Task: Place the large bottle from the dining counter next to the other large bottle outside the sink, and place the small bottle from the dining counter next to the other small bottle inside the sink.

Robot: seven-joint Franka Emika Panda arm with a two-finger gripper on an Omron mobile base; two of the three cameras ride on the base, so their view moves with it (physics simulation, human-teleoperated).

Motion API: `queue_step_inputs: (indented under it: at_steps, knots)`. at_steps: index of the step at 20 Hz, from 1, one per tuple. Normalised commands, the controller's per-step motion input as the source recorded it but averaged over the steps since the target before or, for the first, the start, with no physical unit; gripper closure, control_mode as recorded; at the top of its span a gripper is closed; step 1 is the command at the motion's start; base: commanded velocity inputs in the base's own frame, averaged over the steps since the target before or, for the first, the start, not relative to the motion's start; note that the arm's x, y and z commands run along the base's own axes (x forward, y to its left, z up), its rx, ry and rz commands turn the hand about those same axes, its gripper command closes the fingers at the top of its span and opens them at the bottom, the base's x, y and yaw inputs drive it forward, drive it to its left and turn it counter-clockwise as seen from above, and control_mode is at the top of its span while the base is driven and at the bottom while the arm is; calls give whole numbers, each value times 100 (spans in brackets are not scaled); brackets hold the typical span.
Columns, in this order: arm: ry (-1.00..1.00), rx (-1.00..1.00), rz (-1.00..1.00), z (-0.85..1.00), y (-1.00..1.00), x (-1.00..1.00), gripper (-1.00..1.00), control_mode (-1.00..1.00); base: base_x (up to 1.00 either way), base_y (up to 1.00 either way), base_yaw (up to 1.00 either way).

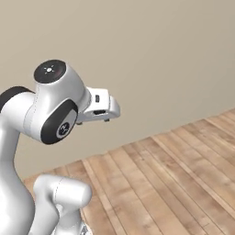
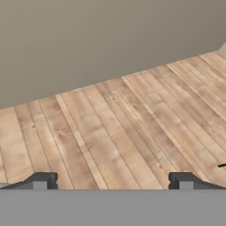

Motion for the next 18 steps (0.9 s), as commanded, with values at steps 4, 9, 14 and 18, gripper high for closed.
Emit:
queue_step_inputs:
  at_steps: [4, 9, 14, 18]
  knots:
    - [0, 0, 0, 0, 0, 0, -100, 100, 7, 8, -25]
    - [0, 0, 0, 0, 0, 0, -100, 100, 0, 0, -25]
    - [0, 0, 0, 0, 0, 0, -100, 100, 0, 0, -25]
    - [0, 0, 0, 0, 0, 0, -100, 100, 0, 0, -25]
